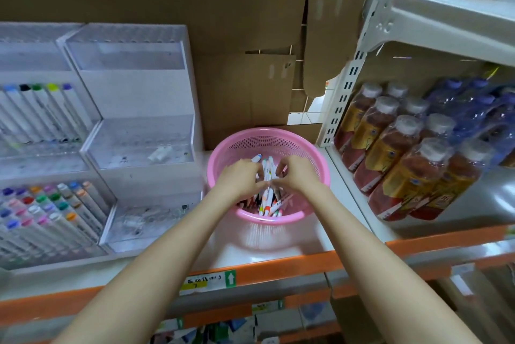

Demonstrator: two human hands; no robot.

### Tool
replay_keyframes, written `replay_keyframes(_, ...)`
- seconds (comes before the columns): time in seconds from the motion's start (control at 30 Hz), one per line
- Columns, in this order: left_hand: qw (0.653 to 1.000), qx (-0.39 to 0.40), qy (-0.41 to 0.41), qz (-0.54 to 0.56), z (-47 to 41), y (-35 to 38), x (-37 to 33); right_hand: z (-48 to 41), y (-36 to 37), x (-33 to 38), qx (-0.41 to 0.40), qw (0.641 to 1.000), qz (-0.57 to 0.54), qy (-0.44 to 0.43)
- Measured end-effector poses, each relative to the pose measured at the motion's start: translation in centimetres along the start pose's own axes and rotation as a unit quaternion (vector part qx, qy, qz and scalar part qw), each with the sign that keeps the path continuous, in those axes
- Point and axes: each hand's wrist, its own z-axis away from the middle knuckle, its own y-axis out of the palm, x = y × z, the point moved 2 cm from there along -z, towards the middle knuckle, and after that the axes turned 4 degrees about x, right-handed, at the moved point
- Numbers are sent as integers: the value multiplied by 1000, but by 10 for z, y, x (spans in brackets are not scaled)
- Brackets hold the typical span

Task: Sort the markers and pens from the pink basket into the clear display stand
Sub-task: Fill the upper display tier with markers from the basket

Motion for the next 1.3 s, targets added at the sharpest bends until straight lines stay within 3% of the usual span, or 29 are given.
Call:
replay_keyframes(0.4, 990, 51, -37, 123, 8, -6, 0, 1, 2, -1, 21, 998, -51, -14)
replay_keyframes(0.6, 985, 48, -44, 159, 9, -7, 0, 3, 0, 1, -29, 994, -94, -45)
replay_keyframes(0.97, 946, -92, -46, 307, 9, -10, 7, 10, -11, 5, -136, 960, -228, -92)
replay_keyframes(1.17, 903, -106, -17, 415, 16, -23, 6, 18, -12, 10, -112, 961, -236, -93)
replay_keyframes(1.3, 917, -146, -6, 371, 26, -29, 7, 25, -15, 21, -61, 965, -240, -84)
